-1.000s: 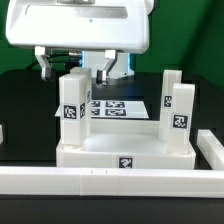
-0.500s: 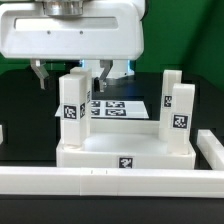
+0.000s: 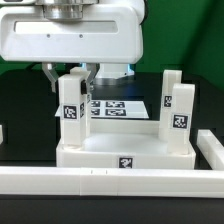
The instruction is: Assemble desk
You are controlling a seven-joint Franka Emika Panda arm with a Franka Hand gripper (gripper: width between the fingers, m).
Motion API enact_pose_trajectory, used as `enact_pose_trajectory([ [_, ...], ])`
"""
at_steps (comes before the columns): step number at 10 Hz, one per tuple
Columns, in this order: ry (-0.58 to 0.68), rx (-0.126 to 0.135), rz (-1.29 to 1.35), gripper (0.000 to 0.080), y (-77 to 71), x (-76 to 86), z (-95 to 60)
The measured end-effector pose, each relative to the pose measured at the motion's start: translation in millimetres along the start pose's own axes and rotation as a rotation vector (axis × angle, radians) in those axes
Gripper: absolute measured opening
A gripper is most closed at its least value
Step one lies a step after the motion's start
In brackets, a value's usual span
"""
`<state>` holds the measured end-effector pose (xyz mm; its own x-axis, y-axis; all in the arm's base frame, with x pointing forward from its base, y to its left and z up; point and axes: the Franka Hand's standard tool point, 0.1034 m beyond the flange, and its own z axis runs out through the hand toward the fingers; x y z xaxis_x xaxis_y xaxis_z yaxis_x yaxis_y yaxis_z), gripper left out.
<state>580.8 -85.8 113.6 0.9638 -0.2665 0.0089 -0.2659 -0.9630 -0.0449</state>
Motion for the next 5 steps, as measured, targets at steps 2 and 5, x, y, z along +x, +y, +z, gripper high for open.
enact_pose_trajectory([
  [2,0.0,0.0,0.012,0.0288,0.0,0.0,0.0],
  [5,0.0,0.003,0.116,0.0288,-0.2,0.0,0.0],
])
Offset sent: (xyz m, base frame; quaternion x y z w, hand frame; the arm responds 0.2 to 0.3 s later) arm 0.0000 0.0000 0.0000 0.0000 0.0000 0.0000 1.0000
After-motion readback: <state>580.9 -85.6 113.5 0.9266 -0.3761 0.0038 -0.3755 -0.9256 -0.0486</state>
